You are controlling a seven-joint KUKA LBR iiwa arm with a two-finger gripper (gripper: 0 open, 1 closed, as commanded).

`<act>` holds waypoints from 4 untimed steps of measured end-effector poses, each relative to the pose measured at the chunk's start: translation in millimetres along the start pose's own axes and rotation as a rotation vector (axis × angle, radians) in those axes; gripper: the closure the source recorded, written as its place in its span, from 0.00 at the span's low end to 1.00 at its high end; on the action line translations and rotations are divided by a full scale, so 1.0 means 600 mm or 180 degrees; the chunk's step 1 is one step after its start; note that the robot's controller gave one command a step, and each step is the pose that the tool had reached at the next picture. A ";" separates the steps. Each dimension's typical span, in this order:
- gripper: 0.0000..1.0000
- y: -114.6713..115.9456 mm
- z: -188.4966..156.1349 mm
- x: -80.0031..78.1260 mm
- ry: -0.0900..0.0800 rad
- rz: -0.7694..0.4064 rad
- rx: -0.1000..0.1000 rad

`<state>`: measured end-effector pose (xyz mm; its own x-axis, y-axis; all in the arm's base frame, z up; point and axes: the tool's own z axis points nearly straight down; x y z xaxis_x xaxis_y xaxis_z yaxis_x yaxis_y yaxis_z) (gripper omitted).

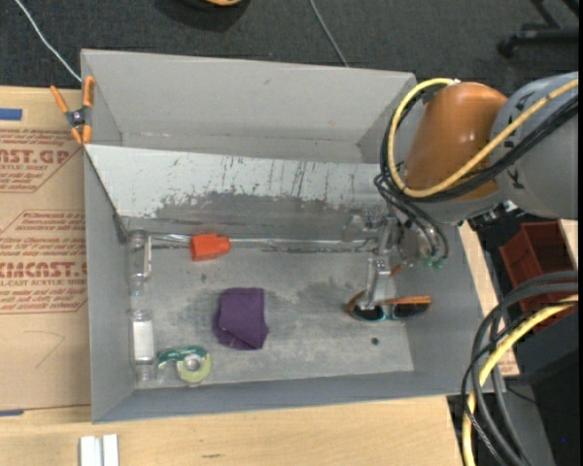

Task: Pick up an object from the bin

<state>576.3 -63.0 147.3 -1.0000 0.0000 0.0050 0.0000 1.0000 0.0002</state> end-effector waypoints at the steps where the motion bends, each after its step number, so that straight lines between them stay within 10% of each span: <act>1: 0.00 0.000 -0.008 -0.002 -0.0023 -0.0003 0.0003; 2: 0.00 -0.090 0.131 0.082 0.0001 -0.0312 -0.0001; 3: 0.00 -0.083 0.024 0.052 -0.0046 -0.0767 0.0011; 4: 0.00 -0.089 0.132 0.081 -0.0001 -0.0313 -0.0004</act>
Offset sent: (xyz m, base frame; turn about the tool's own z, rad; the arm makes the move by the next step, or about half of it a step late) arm -0.0492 -0.0545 -0.0773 -0.0990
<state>527.0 -116.2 68.6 -0.9951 -0.0983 0.0046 -0.0983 0.9952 0.0019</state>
